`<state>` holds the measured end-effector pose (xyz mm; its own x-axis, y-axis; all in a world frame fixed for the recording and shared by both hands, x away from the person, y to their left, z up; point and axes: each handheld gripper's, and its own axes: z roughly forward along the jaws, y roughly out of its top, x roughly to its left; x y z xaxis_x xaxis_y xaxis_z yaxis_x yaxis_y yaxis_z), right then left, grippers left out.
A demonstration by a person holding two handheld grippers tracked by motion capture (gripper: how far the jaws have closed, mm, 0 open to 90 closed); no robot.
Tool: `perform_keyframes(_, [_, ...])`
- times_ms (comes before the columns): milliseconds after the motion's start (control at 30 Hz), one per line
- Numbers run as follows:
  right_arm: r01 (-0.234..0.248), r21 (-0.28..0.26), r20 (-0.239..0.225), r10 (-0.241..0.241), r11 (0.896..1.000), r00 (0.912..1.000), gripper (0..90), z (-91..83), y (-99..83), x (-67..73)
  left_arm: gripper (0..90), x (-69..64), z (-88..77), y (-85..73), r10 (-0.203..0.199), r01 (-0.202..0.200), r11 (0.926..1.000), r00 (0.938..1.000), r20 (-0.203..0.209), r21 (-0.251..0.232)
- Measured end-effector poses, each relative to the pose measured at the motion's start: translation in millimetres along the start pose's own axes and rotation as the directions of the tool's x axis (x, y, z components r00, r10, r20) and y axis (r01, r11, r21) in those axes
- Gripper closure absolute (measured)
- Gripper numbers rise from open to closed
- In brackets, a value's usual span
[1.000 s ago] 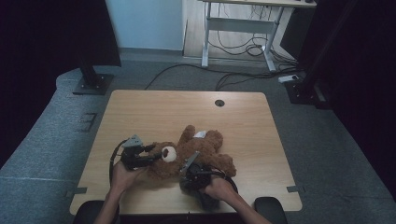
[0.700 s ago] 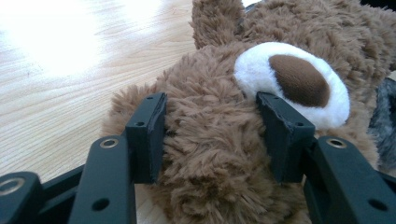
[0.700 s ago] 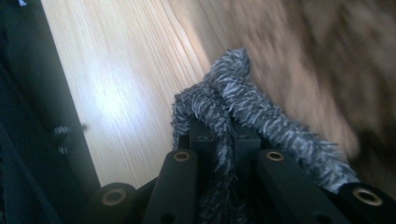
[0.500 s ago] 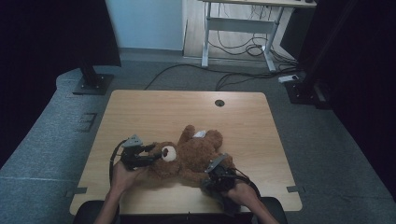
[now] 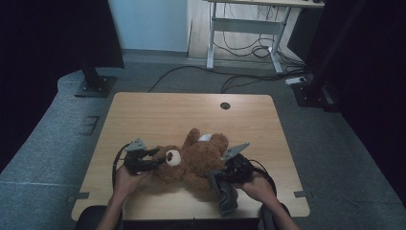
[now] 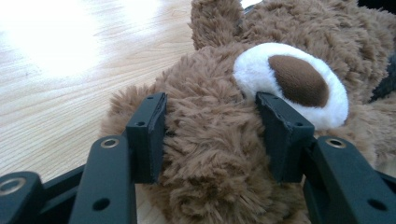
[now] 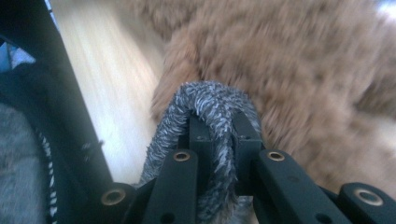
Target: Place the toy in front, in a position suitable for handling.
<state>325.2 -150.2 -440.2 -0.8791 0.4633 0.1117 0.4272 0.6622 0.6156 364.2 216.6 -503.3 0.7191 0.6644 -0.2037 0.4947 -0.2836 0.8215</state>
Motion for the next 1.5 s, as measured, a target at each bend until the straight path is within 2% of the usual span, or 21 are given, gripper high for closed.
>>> perform_keyframes(367, [0.04, -0.057, 0.046, -0.038, 0.998, 0.9983, 82.0, -10.8, 45.5, -11.6, 45.6, -1.5, -0.4, 0.3, 0.009, -0.009, 1.0, 0.9999, -0.005, 0.0])
perform_keyframes(767, [0.03, -0.091, 0.102, -0.021, 0.995, 0.9946, 82.0, -18.5, 75.2, -33.8, 45.6, -3.0, -0.9, 0.8, 0.018, -0.018, 0.9998, 0.9998, -0.009, 0.003])
perform_keyframes(867, [0.03, -0.088, 0.128, -0.018, 0.996, 0.9916, 82.0, -18.4, 84.0, -41.6, 45.6, -3.4, -1.0, 0.9, 0.02, -0.02, 0.9998, 0.9997, -0.011, 0.003])
perform_keyframes(1000, [0.035, -0.061, 0.158, -0.025, 0.998, 0.9871, 81.9, -8.2, 94.7, -52.7, 45.6, -4.0, -1.4, 1.0, 0.026, -0.026, 0.9997, 0.9996, -0.012, 0.005])
perform_keyframes(1233, [0.019, 0.005, 0.175, -0.02, 1.0, 0.9843, 82.0, 30.1, 98.9, -71.3, 45.6, -5.5, -2.2, 1.2, 0.042, -0.042, 0.9991, 0.999, -0.014, 0.009])
perform_keyframes(1367, [0.009, 0.064, 0.163, -0.019, 0.998, 0.9865, 82.1, 46.8, 91.4, -77.9, 45.5, -6.0, -2.2, 1.5, 0.052, -0.052, 0.9986, 0.9985, -0.015, 0.012])
perform_keyframes(1500, [0.001, 0.069, 0.13, -0.01, 0.998, 0.9915, 82.5, 49.7, 82.3, -76.9, 45.4, -5.7, -2.4, 2.7, 0.073, -0.072, 0.9972, 0.9971, -0.024, 0.02])
